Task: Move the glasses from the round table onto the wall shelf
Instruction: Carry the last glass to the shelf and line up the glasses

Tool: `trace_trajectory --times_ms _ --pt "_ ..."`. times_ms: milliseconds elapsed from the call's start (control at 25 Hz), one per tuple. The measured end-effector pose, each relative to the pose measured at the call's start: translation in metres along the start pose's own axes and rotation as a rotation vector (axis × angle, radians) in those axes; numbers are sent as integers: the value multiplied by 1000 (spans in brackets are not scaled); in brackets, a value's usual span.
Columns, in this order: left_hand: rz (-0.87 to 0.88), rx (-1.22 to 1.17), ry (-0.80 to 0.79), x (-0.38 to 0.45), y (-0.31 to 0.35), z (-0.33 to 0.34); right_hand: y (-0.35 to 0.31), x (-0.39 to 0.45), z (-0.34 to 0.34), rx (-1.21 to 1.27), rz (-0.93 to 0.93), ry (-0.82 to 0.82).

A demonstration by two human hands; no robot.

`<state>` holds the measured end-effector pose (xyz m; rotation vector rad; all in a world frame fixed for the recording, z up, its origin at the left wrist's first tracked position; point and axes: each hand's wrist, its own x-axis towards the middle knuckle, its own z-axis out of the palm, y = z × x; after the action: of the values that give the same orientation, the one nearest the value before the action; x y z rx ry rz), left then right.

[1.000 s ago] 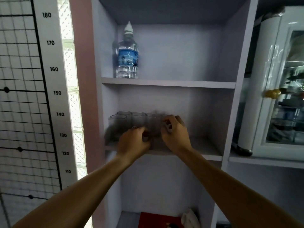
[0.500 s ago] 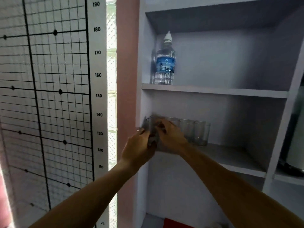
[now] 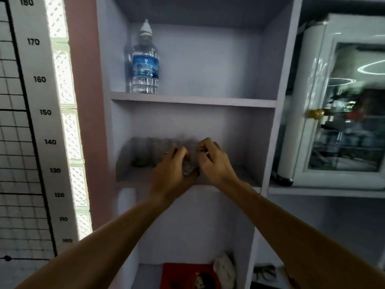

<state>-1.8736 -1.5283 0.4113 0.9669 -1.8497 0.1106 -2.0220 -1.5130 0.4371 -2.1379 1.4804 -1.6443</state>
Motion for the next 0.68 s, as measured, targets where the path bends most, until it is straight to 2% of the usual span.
trace_trajectory --times_ms 360,680 --pt "-9 -71 -140 14 39 54 33 -15 -55 26 237 35" --pt "-76 -60 -144 18 37 58 43 -8 -51 -29 277 35"
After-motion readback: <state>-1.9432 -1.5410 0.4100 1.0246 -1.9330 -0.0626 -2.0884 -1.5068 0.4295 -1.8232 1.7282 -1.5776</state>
